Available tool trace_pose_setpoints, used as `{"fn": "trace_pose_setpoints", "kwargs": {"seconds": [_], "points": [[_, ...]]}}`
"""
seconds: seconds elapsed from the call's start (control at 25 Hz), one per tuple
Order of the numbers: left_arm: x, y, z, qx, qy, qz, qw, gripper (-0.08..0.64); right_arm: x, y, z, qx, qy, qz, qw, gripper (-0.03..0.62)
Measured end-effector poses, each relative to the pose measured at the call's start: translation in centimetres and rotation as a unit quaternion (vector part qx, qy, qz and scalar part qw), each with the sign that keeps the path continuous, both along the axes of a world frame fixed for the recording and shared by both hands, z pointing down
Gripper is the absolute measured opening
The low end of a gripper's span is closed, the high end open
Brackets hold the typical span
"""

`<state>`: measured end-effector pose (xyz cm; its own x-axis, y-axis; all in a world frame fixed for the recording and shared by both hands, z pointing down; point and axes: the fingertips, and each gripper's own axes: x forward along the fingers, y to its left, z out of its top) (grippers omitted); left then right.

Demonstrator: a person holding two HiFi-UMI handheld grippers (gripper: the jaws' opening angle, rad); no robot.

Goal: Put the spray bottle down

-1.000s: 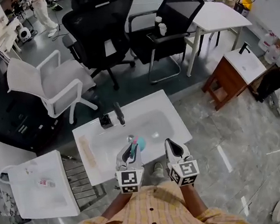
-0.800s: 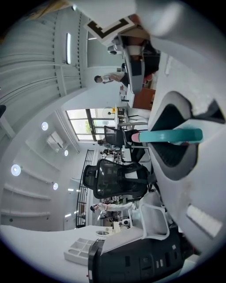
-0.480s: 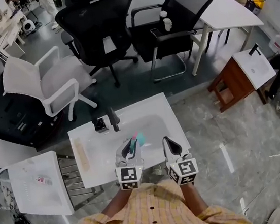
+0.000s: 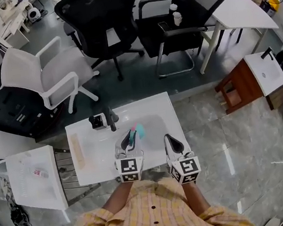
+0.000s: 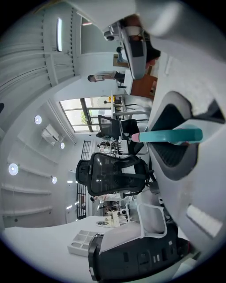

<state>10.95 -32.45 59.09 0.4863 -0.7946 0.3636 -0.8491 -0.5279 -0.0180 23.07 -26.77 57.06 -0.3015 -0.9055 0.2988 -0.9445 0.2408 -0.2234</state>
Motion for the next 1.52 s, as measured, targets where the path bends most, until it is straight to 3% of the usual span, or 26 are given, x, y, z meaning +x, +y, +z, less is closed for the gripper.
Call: {"fn": "trace_pose_setpoints", "kwargs": {"seconds": [0.96, 1.52], "points": [[2.9, -10.6, 5.6, -0.019, -0.024, -0.052, 0.9982, 0.071, 3.1, -2.7, 2.4, -0.009, -0.008, -0.016, 1.0, 0.002], [4.2, -14.3, 6.7, -0.029, -0.032, -0.043, 0.9982, 0.071, 4.1, -3.4, 2.5, -0.011, -0.003, -0.007, 1.0, 0.002]]}}
